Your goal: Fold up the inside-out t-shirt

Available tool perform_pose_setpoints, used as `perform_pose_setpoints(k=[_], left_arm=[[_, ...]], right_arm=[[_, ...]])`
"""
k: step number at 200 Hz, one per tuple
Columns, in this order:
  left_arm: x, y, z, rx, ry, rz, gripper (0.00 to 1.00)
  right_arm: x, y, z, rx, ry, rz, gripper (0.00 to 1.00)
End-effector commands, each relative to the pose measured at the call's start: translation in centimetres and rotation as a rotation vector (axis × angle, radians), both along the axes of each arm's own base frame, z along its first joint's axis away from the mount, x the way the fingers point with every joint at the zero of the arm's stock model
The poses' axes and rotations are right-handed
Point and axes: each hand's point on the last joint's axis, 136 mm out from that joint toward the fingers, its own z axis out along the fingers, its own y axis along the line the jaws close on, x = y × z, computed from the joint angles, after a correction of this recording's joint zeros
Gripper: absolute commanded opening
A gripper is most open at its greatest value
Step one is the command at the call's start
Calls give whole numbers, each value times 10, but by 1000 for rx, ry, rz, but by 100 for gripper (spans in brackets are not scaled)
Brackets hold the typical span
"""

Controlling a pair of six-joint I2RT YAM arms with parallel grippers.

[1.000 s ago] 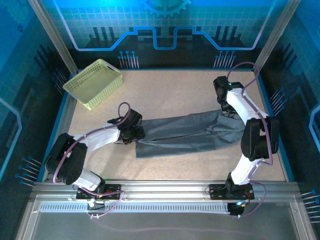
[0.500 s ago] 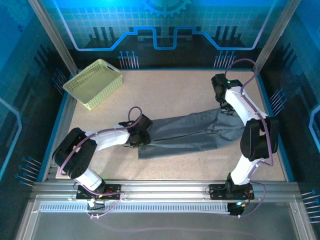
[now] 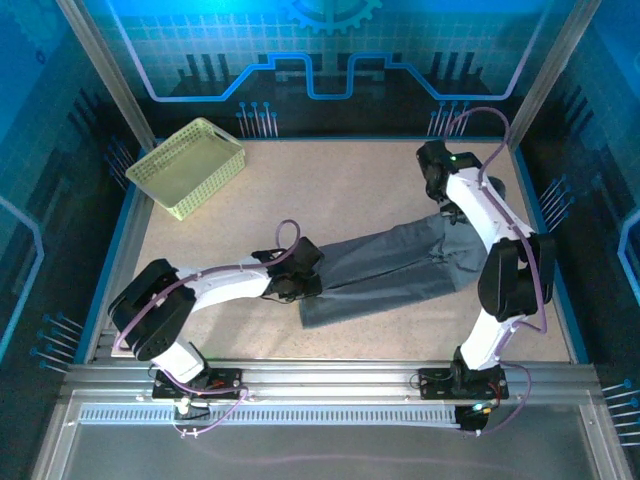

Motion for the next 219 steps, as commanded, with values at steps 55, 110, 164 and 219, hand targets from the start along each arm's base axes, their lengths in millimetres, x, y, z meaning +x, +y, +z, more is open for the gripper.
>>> perform_pose_setpoints(k=[55,110,164,219], left_arm=[[3,19,-13,-12,-4,89,40],[1,15,-22,-59,-6,105,32],[-5,19,-30,-77,-5,117,30],[-9,19,-36,-86,-1,117,29]], right_arm=[[-29,82,10,8,30,202,0],[-58,159,-8,178,59,305,0],[-76,217,-17,336,80,357,0],[-90,264,-21,496,90,390,0]])
